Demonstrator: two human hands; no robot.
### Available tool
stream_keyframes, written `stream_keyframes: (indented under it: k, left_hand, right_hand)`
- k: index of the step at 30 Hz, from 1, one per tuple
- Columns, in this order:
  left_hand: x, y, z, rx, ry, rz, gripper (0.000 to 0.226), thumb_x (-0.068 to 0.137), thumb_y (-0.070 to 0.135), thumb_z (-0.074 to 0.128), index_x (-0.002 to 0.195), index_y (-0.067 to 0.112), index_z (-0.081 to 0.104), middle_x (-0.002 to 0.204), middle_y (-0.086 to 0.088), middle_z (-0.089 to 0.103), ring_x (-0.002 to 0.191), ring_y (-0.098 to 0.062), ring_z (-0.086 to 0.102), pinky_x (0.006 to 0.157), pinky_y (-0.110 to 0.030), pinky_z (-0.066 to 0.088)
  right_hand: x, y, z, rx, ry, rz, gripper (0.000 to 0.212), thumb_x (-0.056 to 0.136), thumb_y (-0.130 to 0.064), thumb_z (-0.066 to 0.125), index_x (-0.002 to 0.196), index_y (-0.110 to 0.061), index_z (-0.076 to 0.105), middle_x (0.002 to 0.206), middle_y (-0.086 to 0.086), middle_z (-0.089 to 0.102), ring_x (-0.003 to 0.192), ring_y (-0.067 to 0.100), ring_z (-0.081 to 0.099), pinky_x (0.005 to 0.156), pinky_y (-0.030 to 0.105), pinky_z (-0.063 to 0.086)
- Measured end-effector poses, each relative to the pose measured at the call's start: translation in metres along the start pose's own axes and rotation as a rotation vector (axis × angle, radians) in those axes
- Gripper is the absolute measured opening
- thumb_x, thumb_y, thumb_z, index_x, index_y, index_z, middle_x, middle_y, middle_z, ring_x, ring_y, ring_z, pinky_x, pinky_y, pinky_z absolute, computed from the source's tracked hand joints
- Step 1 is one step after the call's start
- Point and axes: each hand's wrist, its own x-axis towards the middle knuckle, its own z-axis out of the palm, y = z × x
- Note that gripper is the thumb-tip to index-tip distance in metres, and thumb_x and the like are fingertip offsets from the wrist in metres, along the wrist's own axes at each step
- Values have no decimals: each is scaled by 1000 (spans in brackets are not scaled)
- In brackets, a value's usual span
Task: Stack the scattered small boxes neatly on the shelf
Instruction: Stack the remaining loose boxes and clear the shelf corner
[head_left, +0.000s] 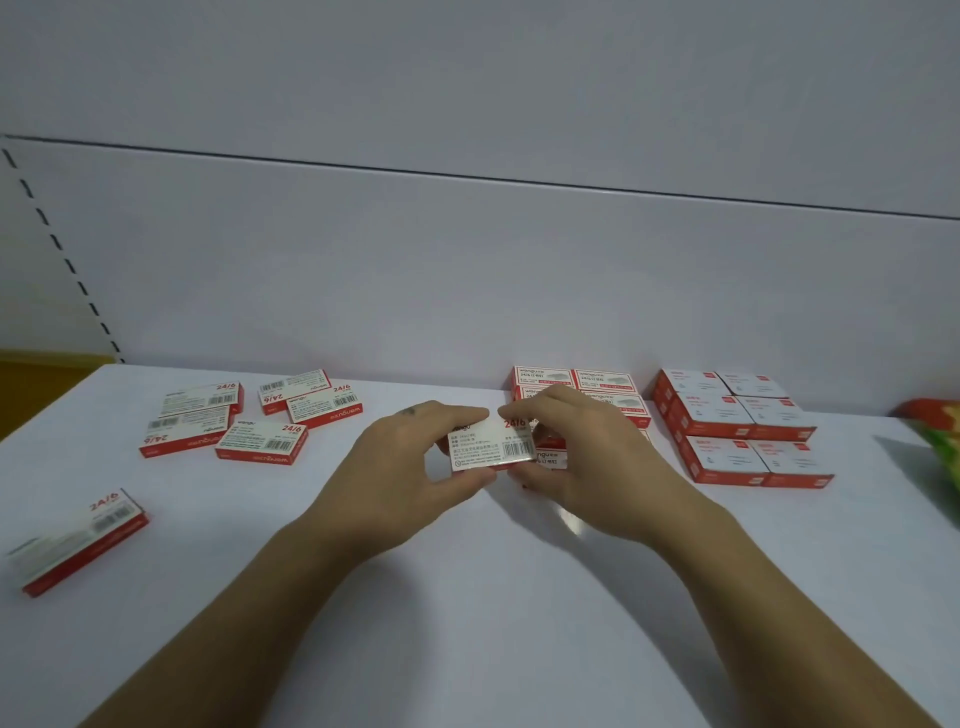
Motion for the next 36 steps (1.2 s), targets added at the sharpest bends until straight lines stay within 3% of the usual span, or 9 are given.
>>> stream_keyframes:
  k: [7,13,17,20,23,25,27,33,36]
  left_hand:
    - [0,0,2,-57,21,-3,48,81,40,70,126,35,55,114,22,59,102,-1,55,77,-11,47]
    - [0,-2,1,-84,-18,-33,48,82,35,70,127,37,52,116,19,58,102,-1,53,78,-8,45]
    - [0,1,-5,-241,1,-86,18,88,30,61,106,34,62,95,16,68,89,-4,61,75,-10,46]
    - [1,9,-9,-511,0,-245,24,83,46,52,98,32,65,77,8,71,75,-8,67,68,-12,48]
    - [2,12,-7,-560,-8,-343,35,81,52,47,100,30,65,74,4,71,76,-12,68,79,-24,51]
    - [2,11,-7,-589,-27,-383,38,81,51,46,97,24,67,72,3,71,77,-16,68,89,-35,51]
    - [2,11,-8,-603,-71,-424,40,81,50,48,92,18,70,71,3,70,76,-18,68,93,-42,50]
    - [2,14,-5,-699,-118,-426,40,81,47,52,95,16,73,74,-3,71,72,-18,67,79,-28,55]
    - [3,12,-3,-703,-67,-436,41,81,48,53,95,14,72,77,-4,71,70,-18,66,75,-26,55]
  right_hand:
    - [-8,3,7,135,117,0,46,84,-28,71,127,-23,58,116,-9,58,94,6,58,85,27,49]
    - [-10,4,10,197,130,28,39,87,-33,66,126,-26,59,110,-14,58,90,-2,56,82,11,42]
    - [-8,-4,12,423,147,105,10,95,-35,54,98,-36,63,83,-13,64,74,2,60,65,10,44]
    - [-6,-9,12,637,141,187,18,97,-31,51,83,-32,63,72,-7,68,61,10,64,60,20,51]
    - [-5,-11,14,824,127,272,15,96,-26,55,89,-20,67,76,0,72,65,20,68,70,41,58]
    - [-5,-11,16,871,154,299,10,94,-19,59,100,-20,67,82,0,73,73,19,70,72,43,59]
    - [-5,-9,16,914,146,313,22,92,-10,62,111,-21,64,83,-1,72,79,17,71,72,41,60]
    - [-7,-2,8,972,-45,260,49,83,6,63,125,-19,57,71,-8,66,73,18,69,68,33,57]
    - [-8,-7,12,968,-28,250,47,84,5,62,125,-19,57,71,-11,66,79,26,70,69,34,59]
